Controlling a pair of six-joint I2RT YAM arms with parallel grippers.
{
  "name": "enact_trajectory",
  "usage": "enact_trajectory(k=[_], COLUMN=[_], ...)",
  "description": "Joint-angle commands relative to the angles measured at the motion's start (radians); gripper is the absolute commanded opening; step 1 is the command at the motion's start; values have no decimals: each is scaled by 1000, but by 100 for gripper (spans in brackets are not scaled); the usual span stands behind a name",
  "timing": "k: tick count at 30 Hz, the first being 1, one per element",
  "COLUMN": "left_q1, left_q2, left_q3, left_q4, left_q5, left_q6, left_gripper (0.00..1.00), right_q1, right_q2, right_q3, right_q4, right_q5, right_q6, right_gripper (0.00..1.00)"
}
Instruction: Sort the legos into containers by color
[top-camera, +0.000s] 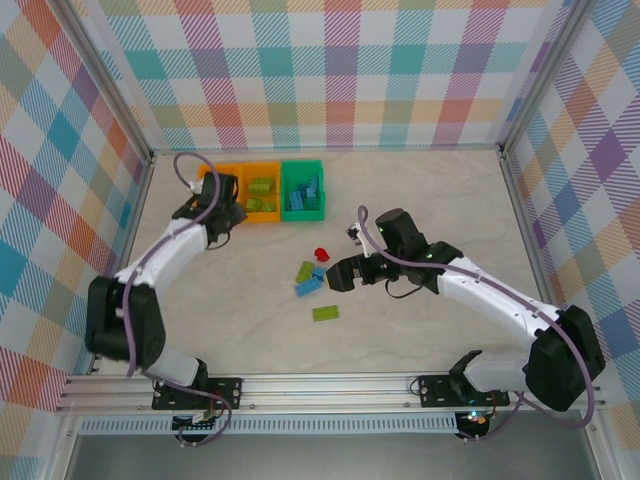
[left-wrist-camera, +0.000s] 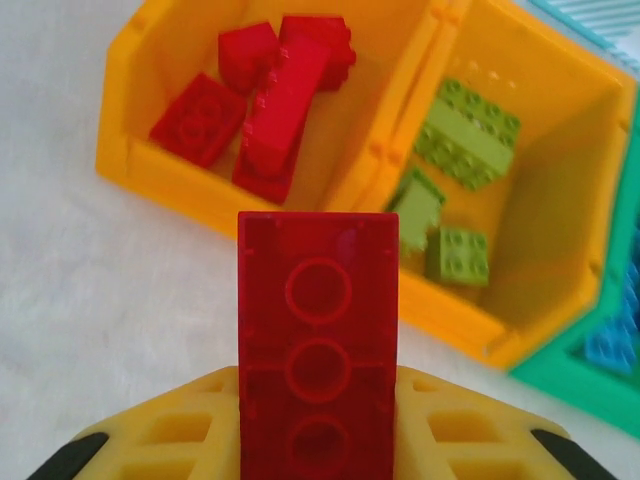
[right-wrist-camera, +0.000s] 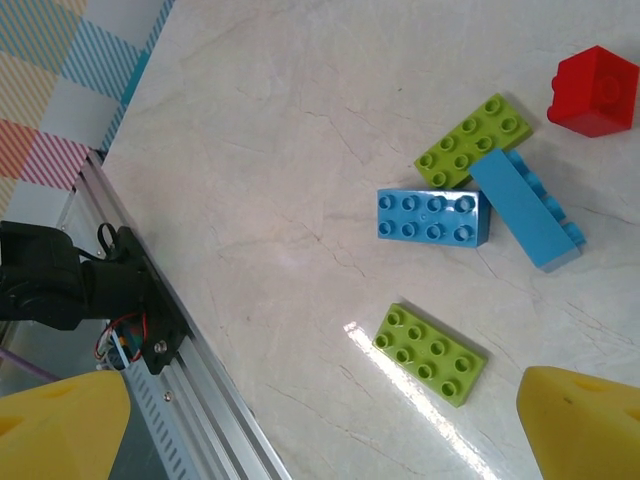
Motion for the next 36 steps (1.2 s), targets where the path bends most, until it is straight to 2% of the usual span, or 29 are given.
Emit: enact_trajectory(k=[1,5,10,14,18,21,24,28,32,36], left_q1=[72,117,133,139,138,113,29,-166,-375,-542], left_q2=[119,280,359,331,239,79,-122,-365,-530,-642], left_q3=[125,295,422,416,357,240,90,-71,-163,-280], left_q4=[14,-5,-59,-59,-60,-48,-32,-84,-178,-214], left_q5=[107,198,194,200,224,246,252,171,58,74], left_q6=[74,100,122,104,90,60,50,74,60,53], left_gripper=[28,33,44,57,58,57,57,57,55,54], right_q1=[2,2,2,1,1,1,0,-1,1,3], right_q2=[-50,-79,-111,-112,-95,-83,-49,37,134,274], right_q3=[-3,-5,-32,-41,-32,-38,-36,-17,-6,47], right_q4=[-8,-24,-20,-12,7,37,55,72,113,114], right_q5=[17,29,43,49,56,93,173,203,204,209], right_q6=[-20,-26,-20,-19,-22,-14,13,7,-27,-112], right_gripper=[100,100,100,100,100,100,100,100,100,93])
